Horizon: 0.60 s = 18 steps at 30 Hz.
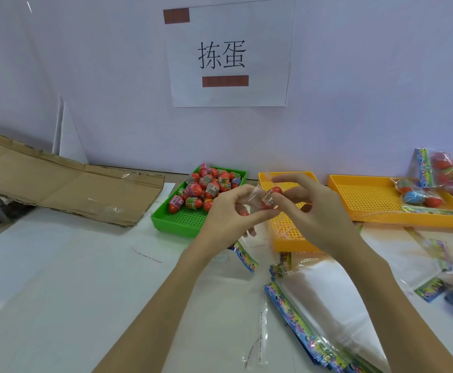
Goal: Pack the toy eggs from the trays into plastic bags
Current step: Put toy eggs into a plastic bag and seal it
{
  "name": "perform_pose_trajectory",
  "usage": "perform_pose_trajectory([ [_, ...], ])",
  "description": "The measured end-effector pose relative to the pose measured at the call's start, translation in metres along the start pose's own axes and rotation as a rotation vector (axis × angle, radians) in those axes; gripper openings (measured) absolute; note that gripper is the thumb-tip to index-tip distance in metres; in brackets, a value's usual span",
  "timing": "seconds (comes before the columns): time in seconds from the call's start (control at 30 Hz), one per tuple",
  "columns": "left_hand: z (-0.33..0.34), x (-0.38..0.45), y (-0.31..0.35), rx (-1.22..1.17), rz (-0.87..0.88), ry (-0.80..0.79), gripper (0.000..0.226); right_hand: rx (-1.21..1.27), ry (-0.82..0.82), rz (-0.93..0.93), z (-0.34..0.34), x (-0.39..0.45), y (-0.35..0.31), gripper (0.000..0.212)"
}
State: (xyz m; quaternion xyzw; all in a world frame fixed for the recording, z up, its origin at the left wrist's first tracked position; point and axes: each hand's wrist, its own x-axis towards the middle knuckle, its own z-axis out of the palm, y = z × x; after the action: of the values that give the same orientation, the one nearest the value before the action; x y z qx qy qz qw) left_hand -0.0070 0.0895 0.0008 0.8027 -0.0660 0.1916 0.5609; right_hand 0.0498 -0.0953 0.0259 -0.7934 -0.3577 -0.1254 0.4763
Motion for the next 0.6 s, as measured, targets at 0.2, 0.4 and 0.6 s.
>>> perform_pose_trajectory([
  [0.2,0.0014,-0.0015,-0.0024,0.053,0.034,0.013,0.03,0.012,-0.08,0.048,0.0001,0.0002,0.0038,0.014],
  [0.4,0.0015,-0.0021,-0.0033,0.101,0.059,0.003,0.033,0.076,-0.153,0.128,0.0018,0.0003,0.0027,0.017],
  [0.6,-0.0007,-0.0019,-0.0022,0.133,0.081,0.027,0.029,0.084,-0.243,0.125,0.0029,-0.0022,-0.0032,0.029],
])
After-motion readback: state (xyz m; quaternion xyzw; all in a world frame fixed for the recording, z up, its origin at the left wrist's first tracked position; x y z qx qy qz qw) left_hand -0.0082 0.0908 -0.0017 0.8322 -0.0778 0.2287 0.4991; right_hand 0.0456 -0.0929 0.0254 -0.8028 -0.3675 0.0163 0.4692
